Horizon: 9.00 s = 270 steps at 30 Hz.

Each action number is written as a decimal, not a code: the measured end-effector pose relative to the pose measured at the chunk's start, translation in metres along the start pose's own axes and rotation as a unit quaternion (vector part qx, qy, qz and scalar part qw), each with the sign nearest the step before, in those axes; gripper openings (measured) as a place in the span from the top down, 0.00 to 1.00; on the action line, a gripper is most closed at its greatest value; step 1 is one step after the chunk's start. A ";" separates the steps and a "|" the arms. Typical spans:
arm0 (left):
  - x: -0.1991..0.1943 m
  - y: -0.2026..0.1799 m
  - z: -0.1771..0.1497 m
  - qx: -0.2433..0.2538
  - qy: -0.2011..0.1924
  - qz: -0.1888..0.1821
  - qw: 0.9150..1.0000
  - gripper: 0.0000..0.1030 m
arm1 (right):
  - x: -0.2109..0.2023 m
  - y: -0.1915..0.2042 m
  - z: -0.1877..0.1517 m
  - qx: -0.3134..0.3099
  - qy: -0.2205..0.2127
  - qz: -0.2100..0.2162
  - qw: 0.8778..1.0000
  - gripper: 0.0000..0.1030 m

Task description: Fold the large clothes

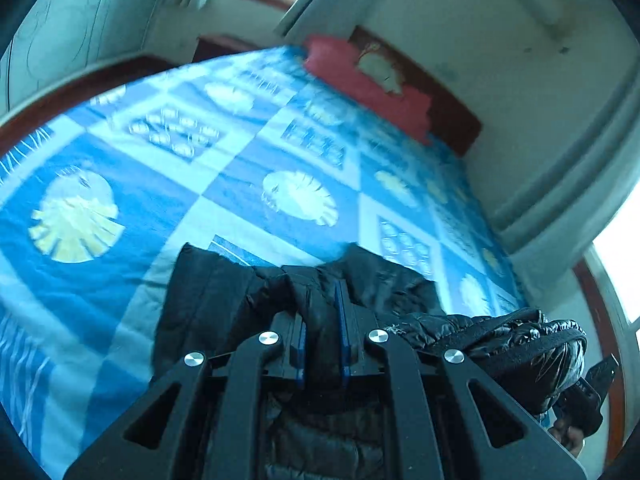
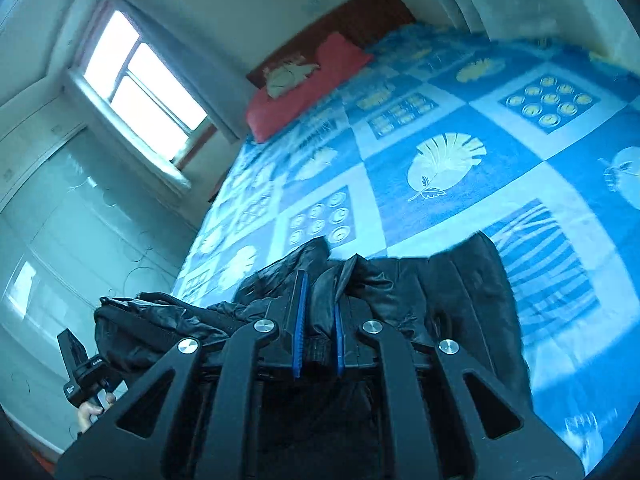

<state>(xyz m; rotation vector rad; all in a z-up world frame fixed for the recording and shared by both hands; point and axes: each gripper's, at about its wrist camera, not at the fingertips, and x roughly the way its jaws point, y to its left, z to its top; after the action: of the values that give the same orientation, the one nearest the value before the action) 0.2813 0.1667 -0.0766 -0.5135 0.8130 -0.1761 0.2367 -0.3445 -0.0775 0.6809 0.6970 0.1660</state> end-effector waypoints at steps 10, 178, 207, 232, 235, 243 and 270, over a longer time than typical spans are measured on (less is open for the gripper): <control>0.097 0.012 0.002 0.022 0.042 0.083 0.995 0.88 | 0.099 -0.061 -0.007 0.036 0.048 -0.069 0.996 0.89; -0.128 0.076 -0.214 -0.015 0.048 0.100 0.994 0.34 | -0.147 -0.066 -0.218 -0.044 0.062 -0.169 0.983 0.43; -0.103 0.076 -0.129 0.094 0.073 0.126 0.985 0.33 | -0.020 0.110 -0.194 -0.211 0.105 -0.109 0.966 0.62; -0.004 0.111 -0.100 0.041 0.186 -0.021 0.981 0.50 | 0.047 0.108 -0.241 -0.264 0.112 -0.181 0.941 0.60; -0.015 0.103 -0.098 0.018 0.189 -0.054 0.980 0.73 | 0.046 0.112 -0.246 -0.268 0.109 -0.186 0.939 0.60; -0.081 0.005 -0.076 0.077 0.118 -0.091 0.986 0.78 | 0.040 0.111 -0.247 -0.253 0.108 -0.171 0.946 0.60; -0.008 -0.242 -0.181 0.270 0.137 -0.031 0.952 0.78 | -0.137 -0.005 -0.164 -0.162 0.028 -0.221 0.961 0.49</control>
<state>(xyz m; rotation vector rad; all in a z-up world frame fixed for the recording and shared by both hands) 0.1538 -0.1065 -0.0536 0.0070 0.9739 -0.5209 0.0264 -0.3122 -0.0992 0.1973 0.8369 -0.1130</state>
